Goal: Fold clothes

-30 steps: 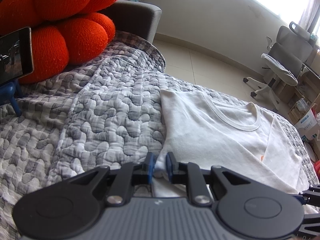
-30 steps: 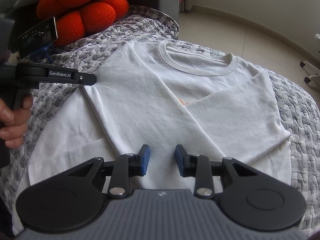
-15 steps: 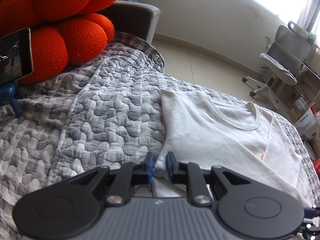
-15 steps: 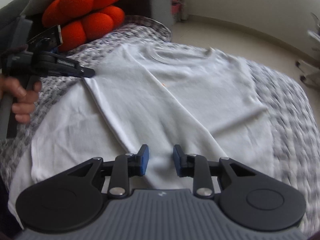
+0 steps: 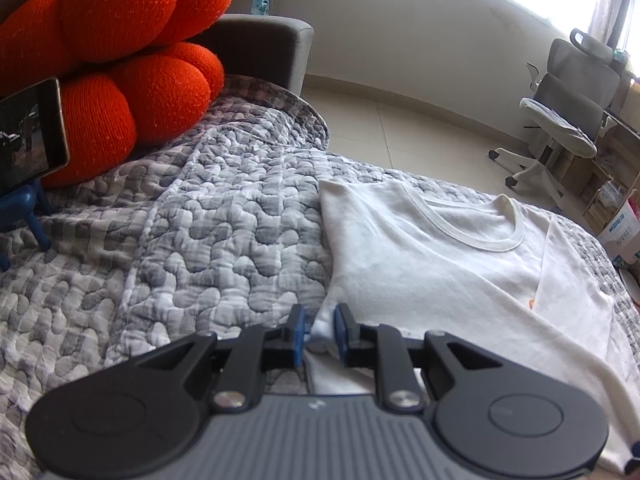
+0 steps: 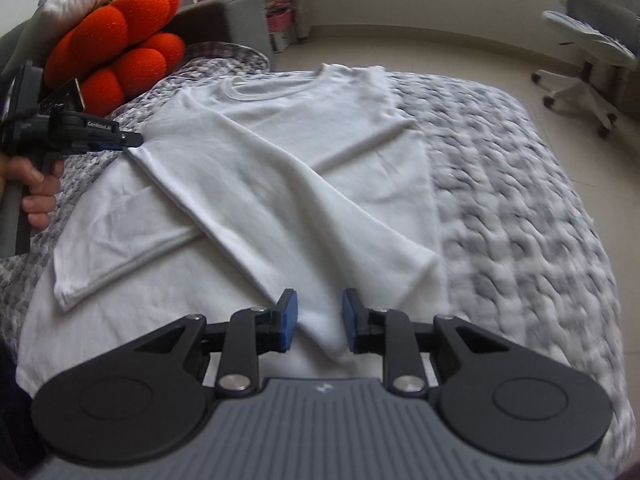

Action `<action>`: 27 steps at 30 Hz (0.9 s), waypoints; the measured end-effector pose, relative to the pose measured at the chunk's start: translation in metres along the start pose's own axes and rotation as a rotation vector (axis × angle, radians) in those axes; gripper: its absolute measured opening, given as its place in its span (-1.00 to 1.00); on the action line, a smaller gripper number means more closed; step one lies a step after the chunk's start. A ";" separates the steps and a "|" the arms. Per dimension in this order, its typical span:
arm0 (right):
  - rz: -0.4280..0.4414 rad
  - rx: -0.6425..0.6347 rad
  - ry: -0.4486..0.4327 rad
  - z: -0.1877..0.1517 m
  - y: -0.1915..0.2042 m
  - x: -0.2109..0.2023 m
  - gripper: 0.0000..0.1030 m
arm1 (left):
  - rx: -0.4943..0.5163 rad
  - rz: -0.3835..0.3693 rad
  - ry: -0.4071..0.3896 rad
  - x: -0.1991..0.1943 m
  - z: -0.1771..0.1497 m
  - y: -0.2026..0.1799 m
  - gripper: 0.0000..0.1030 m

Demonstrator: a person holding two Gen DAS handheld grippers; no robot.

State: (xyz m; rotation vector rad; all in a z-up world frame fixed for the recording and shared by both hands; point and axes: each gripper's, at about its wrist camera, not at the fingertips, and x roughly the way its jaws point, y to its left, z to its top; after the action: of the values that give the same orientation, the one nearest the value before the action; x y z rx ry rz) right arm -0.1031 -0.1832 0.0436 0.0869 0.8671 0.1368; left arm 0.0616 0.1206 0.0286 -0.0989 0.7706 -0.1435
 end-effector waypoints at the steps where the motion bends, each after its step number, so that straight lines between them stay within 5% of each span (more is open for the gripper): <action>1: -0.002 0.001 -0.002 -0.003 -0.001 -0.003 -0.53 | 0.005 0.004 -0.003 -0.001 -0.001 -0.001 -0.60; 8: -0.016 0.033 -0.028 -0.010 -0.010 -0.018 -0.36 | 0.140 0.079 -0.087 -0.022 -0.019 -0.015 -0.46; 15: 0.032 0.052 -0.102 0.010 -0.016 -0.021 -0.36 | 0.086 0.094 -0.096 -0.079 -0.040 -0.006 -0.47; 18: 0.012 0.007 -0.027 0.006 -0.006 -0.002 -0.44 | 0.091 0.077 -0.076 -0.105 -0.053 -0.018 -0.47; 27: -0.031 -0.016 -0.011 -0.014 -0.013 -0.014 -0.36 | 0.228 0.114 0.057 -0.148 -0.116 -0.045 -0.47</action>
State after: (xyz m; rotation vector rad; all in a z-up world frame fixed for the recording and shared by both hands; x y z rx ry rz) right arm -0.1218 -0.1977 0.0431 0.0593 0.8557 0.1140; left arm -0.1286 0.0962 0.0537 0.1658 0.8102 -0.1257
